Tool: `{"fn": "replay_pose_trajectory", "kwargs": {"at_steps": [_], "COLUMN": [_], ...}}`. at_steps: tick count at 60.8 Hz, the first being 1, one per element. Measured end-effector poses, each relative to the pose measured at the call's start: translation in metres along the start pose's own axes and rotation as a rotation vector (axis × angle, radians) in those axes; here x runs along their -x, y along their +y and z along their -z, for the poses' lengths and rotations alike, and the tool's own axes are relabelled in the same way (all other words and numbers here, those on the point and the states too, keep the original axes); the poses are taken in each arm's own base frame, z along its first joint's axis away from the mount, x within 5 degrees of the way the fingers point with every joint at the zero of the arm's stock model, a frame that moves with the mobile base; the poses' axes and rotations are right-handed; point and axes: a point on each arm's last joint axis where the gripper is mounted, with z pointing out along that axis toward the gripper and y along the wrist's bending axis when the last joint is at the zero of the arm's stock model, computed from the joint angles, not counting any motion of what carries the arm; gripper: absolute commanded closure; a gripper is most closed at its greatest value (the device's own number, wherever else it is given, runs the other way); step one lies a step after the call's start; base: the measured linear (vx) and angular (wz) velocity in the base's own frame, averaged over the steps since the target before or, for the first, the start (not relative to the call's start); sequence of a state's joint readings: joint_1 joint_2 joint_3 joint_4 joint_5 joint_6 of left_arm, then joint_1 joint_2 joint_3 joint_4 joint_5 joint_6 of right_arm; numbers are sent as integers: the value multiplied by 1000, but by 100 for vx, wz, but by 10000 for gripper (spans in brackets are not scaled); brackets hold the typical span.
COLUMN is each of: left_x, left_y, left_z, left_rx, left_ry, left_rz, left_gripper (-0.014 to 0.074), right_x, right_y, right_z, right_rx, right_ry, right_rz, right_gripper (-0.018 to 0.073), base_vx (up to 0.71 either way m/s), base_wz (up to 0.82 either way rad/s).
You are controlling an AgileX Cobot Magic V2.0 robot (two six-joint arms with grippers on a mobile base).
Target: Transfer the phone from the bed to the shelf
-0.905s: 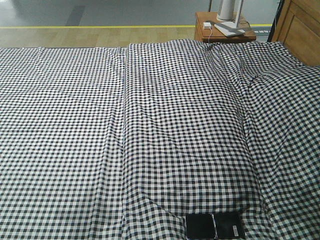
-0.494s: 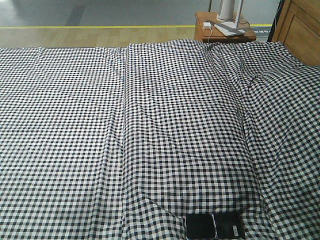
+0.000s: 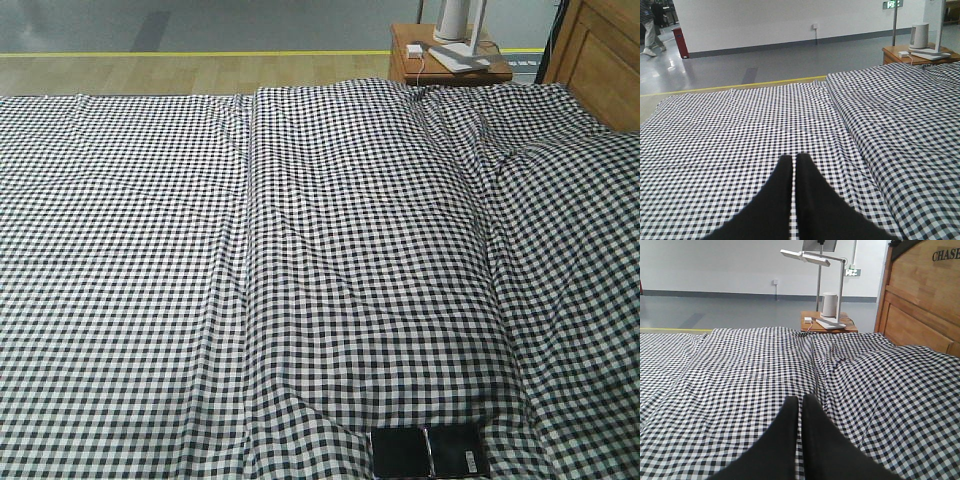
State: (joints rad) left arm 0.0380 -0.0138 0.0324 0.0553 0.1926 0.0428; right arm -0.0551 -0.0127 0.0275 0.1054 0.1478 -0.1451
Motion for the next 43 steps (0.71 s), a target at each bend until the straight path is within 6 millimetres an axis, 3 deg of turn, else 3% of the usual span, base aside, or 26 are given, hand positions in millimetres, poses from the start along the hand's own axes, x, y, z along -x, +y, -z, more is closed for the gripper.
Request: {"fn": "replay_pose_trajectory", "kwargs": {"at_steps": [43], "left_x": [0], "left_y": [0], "left_z": [0], "left_rx": [0], "left_ry": [0], "left_rz": [0], "left_gripper": [596], "right_x": [4], "right_y": [-1], "right_z": [0], "right_rx": [-6], "right_ry": [-40], "right_rz": [-5], "right_gripper": [563], "base_vx": [0], "base_wz": [0]}}
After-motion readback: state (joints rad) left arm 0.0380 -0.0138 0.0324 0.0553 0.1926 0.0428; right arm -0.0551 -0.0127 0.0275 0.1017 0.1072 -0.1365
